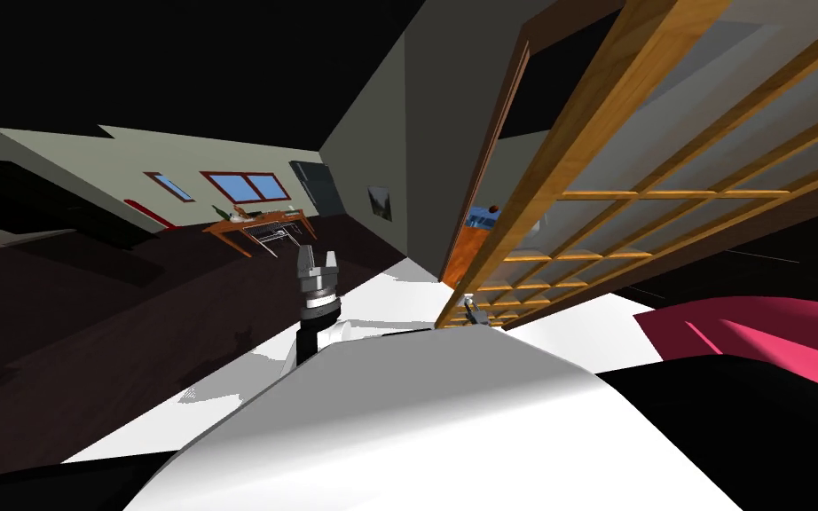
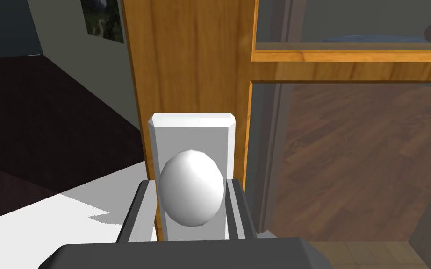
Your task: Pull the door open
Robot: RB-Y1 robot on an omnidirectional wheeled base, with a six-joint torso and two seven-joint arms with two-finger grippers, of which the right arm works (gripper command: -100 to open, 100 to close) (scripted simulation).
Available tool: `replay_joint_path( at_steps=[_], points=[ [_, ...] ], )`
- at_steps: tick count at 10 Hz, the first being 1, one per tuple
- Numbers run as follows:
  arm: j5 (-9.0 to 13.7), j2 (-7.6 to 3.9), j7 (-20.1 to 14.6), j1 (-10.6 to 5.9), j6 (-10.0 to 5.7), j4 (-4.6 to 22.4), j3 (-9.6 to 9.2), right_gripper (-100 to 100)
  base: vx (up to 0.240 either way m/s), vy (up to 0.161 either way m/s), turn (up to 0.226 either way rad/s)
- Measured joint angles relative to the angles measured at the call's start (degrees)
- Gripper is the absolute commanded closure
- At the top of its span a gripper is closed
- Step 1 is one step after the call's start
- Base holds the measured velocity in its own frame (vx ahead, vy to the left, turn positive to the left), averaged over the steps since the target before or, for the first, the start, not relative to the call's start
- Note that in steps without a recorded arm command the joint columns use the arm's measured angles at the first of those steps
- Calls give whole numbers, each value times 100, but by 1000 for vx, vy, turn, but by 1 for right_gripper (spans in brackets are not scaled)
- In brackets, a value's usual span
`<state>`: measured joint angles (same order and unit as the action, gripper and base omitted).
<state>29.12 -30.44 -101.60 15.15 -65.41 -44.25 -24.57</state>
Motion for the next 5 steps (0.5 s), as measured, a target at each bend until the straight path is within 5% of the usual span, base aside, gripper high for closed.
replay_joint_path(
  at_steps=[2, 3, 5],
  points=[
    [-29, -29, -56, 18, -119, 60, -42, 100, -197, -45, 141],
    [-47, -39, -84, 29, -173, 104, -72, -100, -192, 35, -118],
    [16, -54, -91, 126, -221, 95, -15, -100, -171, 102, -158]
  ],
)
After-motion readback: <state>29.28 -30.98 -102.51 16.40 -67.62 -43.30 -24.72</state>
